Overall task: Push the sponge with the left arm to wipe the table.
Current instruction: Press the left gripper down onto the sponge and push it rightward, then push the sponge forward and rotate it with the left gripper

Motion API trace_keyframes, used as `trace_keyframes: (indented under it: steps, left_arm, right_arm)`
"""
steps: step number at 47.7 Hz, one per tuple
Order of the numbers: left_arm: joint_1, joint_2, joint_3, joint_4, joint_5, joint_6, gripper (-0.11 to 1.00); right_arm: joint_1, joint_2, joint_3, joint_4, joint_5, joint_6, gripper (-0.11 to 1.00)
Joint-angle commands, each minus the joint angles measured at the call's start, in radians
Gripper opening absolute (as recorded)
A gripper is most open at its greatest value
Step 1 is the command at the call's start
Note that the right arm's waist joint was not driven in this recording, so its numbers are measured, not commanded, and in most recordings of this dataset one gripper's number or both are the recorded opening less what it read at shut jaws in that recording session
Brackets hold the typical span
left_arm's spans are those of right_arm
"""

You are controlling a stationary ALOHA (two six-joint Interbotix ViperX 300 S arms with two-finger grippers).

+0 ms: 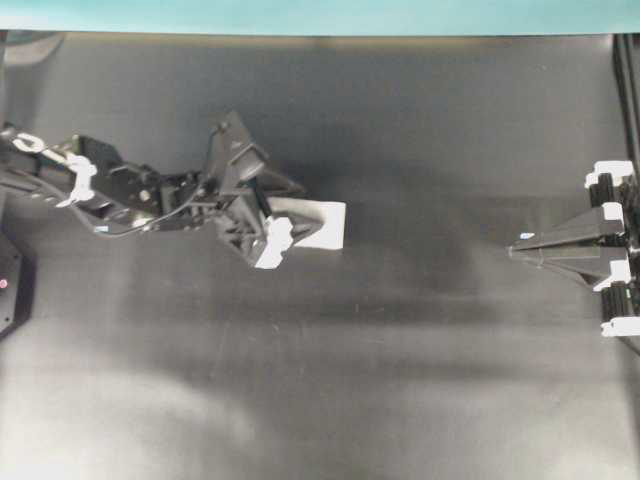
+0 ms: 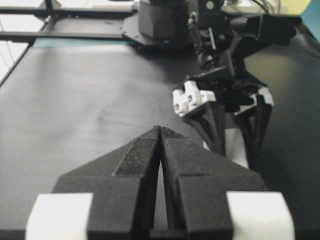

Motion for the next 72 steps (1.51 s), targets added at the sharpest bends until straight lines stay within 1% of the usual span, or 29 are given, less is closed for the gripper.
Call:
trace_keyframes:
  steps: [1,8,15,21,25,33,39,44,48,54,66,72]
  left_arm:
    - [-0.023,-0.023,0.011,0.003,0.015,-0.017,0.80]
    - [-0.023,-0.023,0.003,0.003,0.043,-0.011,0.80]
    - [-0.015,-0.018,-0.037,0.003,0.043,0.005,0.81]
    - [0.012,-0.009,-0.095,0.005,0.051,0.069,0.81]
    - [0.029,0.002,-0.141,0.003,0.058,0.100,0.81]
    - [0.041,0.035,-0.221,0.003,0.092,0.118,0.81]
    - [0.049,0.078,-0.276,0.005,0.120,0.118,0.81]
    - [0.049,0.123,-0.307,0.003,0.144,0.104,0.81]
    - [0.048,0.147,-0.307,0.003,0.173,0.100,0.80]
    - [0.041,0.150,-0.273,0.003,0.198,0.092,0.80]
    - [0.006,0.117,-0.183,0.005,0.199,0.023,0.80]
    - [-0.025,0.064,-0.127,0.005,0.202,-0.009,0.80]
  right_arm:
    - [0.000,0.006,-0.006,0.002,-0.011,0.003,-0.01]
    - [0.000,0.005,-0.006,0.000,-0.011,0.002,-0.01]
    - [0.000,0.005,-0.002,0.002,-0.011,0.003,-0.01]
    - [0.000,0.005,0.000,0.002,-0.012,0.003,-0.01]
    - [0.000,0.006,0.005,0.002,-0.012,0.005,-0.01]
    - [0.000,0.006,0.011,0.002,-0.012,0.006,-0.01]
    - [0.000,0.005,0.012,0.002,-0.017,0.005,-0.01]
    - [0.000,0.005,0.014,0.002,-0.018,0.005,-0.01]
    - [0.000,0.006,0.018,0.002,-0.018,0.005,-0.01]
    - [0.000,0.005,0.025,0.002,-0.018,0.005,-0.01]
    - [0.000,0.005,0.029,0.002,-0.020,0.005,-0.01]
    - [0.000,0.005,0.031,0.002,-0.020,0.005,-0.01]
